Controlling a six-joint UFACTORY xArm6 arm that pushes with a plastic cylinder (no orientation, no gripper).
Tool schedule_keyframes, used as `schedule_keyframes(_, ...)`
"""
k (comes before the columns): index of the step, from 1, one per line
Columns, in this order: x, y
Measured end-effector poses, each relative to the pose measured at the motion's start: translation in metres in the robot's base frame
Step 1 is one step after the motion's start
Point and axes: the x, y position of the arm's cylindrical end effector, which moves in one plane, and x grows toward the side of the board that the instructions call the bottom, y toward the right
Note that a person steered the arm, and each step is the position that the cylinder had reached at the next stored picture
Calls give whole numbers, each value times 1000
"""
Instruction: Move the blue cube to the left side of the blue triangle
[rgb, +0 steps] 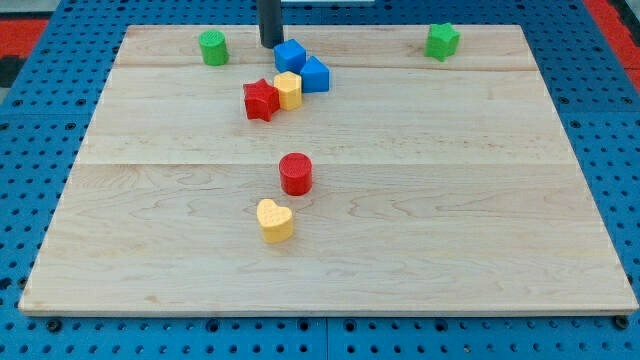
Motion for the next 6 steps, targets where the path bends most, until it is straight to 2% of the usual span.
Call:
schedule_keyframes(1,-1,7)
schedule_keyframes(4,47,23)
schedule_keyframes(6,61,24)
